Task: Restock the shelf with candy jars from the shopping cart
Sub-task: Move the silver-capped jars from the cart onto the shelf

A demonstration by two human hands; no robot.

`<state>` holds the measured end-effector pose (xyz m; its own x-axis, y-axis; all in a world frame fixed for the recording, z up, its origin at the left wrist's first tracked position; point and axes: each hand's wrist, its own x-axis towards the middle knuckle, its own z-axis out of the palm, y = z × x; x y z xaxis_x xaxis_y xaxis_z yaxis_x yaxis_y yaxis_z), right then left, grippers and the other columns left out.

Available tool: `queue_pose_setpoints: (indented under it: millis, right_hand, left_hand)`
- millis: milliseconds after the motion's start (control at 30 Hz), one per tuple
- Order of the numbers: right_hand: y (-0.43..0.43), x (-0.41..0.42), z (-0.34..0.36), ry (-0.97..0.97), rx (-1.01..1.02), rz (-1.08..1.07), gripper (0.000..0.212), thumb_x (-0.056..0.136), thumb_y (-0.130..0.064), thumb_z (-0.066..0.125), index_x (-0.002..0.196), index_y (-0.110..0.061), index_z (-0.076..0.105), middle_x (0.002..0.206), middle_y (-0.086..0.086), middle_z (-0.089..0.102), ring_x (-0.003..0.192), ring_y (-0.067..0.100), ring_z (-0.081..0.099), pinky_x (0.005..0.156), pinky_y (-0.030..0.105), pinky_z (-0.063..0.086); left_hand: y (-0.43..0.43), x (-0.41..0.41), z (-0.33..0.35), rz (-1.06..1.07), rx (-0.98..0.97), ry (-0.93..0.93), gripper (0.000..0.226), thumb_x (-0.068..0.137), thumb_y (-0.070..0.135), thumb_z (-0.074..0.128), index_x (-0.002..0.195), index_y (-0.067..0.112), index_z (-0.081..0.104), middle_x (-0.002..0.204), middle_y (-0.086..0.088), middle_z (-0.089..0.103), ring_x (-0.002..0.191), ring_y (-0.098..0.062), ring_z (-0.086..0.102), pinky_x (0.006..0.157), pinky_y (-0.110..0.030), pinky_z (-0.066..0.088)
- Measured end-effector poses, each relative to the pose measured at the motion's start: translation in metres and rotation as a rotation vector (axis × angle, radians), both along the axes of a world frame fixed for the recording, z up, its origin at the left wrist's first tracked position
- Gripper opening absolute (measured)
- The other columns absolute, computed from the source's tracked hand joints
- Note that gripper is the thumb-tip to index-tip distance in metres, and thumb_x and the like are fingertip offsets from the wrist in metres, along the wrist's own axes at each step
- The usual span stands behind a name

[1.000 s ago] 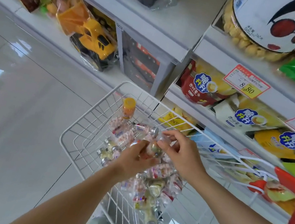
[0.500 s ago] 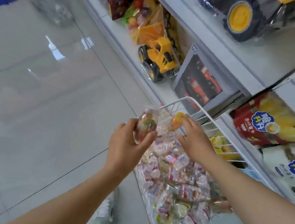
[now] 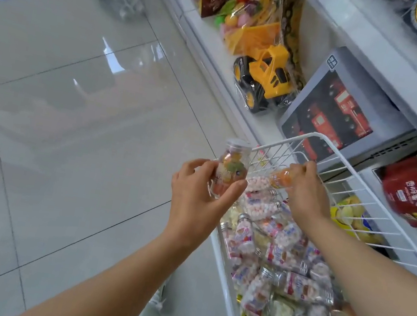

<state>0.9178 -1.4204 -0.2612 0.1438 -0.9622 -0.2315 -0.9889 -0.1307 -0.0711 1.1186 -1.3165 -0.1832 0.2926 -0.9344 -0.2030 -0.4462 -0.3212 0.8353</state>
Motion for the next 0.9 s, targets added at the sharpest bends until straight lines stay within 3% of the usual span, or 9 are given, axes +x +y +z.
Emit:
queue_pose_setpoints:
  millis: [200, 333, 467, 600, 767, 900]
  right_hand:
    - [0.002, 0.0, 0.003, -0.03, -0.064, 0.039, 0.04, 0.076, 0.013, 0.059, 0.108, -0.004, 0.046, 0.113, 0.015, 0.038, 0.08, 0.034, 0.05, 0.06, 0.034, 0.032]
    - [0.0, -0.003, 0.003, -0.017, -0.046, 0.066, 0.052, 0.07, 0.018, 0.06, 0.113, -0.006, 0.045, 0.115, 0.015, 0.044, 0.093, 0.037, 0.055, 0.064, 0.035, 0.03]
    - [-0.005, -0.002, 0.006, -0.035, -0.101, 0.109, 0.048, 0.075, 0.004, 0.072, 0.113, -0.011, 0.049, 0.111, 0.009, 0.054, 0.094, 0.03, 0.056, 0.064, 0.034, 0.038]
    - [-0.001, -0.005, 0.018, -0.172, -0.202, 0.195, 0.032, 0.085, -0.019, 0.07, 0.113, -0.012, 0.055, 0.11, 0.005, 0.06, 0.099, 0.027, 0.053, 0.08, 0.036, 0.044]
    - [0.008, -0.014, 0.043, -0.444, -0.126, 0.203, 0.031, 0.09, -0.018, 0.065, 0.119, -0.012, 0.056, 0.118, 0.005, 0.056, 0.093, 0.029, 0.06, 0.073, 0.036, 0.046]
    - [0.018, -0.027, 0.077, -0.611, -0.105, 0.232, 0.031, 0.094, -0.026, 0.059, 0.123, -0.013, 0.057, 0.116, 0.002, 0.056, 0.093, 0.017, 0.056, 0.082, 0.036, 0.049]
  left_hand:
    - [-0.001, 0.0, -0.003, 0.004, -0.009, 0.0, 0.067, 0.068, 0.075, 0.045, 0.109, 0.026, 0.066, 0.116, 0.005, 0.052, 0.117, -0.014, 0.042, 0.099, -0.036, 0.042]
    - [-0.002, 0.0, -0.001, 0.003, -0.011, 0.001, 0.067, 0.067, 0.075, 0.046, 0.108, 0.025, 0.066, 0.115, 0.004, 0.052, 0.116, -0.014, 0.043, 0.098, -0.035, 0.043]
    - [-0.002, 0.001, -0.002, -0.002, -0.007, -0.016, 0.061, 0.071, 0.071, 0.051, 0.108, 0.025, 0.065, 0.116, 0.003, 0.052, 0.116, -0.015, 0.042, 0.098, -0.035, 0.042]
    - [-0.002, 0.0, -0.001, 0.044, -0.014, -0.012, 0.058, 0.069, 0.072, 0.049, 0.106, 0.029, 0.064, 0.114, 0.004, 0.053, 0.115, -0.016, 0.043, 0.099, -0.039, 0.042]
    - [-0.002, -0.003, 0.01, 0.064, -0.007, -0.024, 0.05, 0.076, 0.065, 0.058, 0.108, 0.027, 0.065, 0.119, 0.001, 0.052, 0.118, -0.019, 0.042, 0.101, -0.043, 0.041]
    - [-0.003, -0.017, 0.032, 0.046, -0.006, -0.016, 0.043, 0.081, 0.054, 0.063, 0.11, 0.023, 0.065, 0.121, 0.0, 0.05, 0.119, -0.018, 0.038, 0.101, -0.035, 0.036]
